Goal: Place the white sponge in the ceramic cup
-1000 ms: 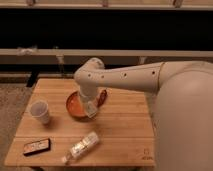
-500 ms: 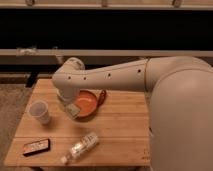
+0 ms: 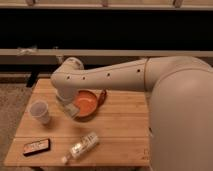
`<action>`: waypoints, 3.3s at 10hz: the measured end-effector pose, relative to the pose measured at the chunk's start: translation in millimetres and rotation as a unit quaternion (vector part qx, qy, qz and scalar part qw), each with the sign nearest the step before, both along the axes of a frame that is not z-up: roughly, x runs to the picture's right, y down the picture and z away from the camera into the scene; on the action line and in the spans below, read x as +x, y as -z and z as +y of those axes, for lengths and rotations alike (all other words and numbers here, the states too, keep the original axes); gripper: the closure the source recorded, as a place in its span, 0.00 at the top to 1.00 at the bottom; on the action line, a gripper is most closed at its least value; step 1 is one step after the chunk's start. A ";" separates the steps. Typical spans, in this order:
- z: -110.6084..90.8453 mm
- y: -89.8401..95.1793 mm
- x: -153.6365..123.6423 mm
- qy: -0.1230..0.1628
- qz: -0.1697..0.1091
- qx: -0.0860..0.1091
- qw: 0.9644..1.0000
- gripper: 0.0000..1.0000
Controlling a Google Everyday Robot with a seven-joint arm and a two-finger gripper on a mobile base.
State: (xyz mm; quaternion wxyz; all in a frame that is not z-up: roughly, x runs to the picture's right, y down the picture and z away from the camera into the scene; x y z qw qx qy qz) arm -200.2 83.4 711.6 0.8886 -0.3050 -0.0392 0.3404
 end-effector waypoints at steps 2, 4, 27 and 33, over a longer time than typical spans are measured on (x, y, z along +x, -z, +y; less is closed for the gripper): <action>4.2 1.3 -13.5 0.025 -0.021 0.017 0.999 0.00; 5.8 7.1 -43.0 0.051 -0.061 0.046 0.996 0.00; -2.7 -18.8 -212.9 0.114 -0.227 0.073 0.964 0.60; -7.1 -34.1 -209.7 0.107 -0.212 0.074 0.969 0.80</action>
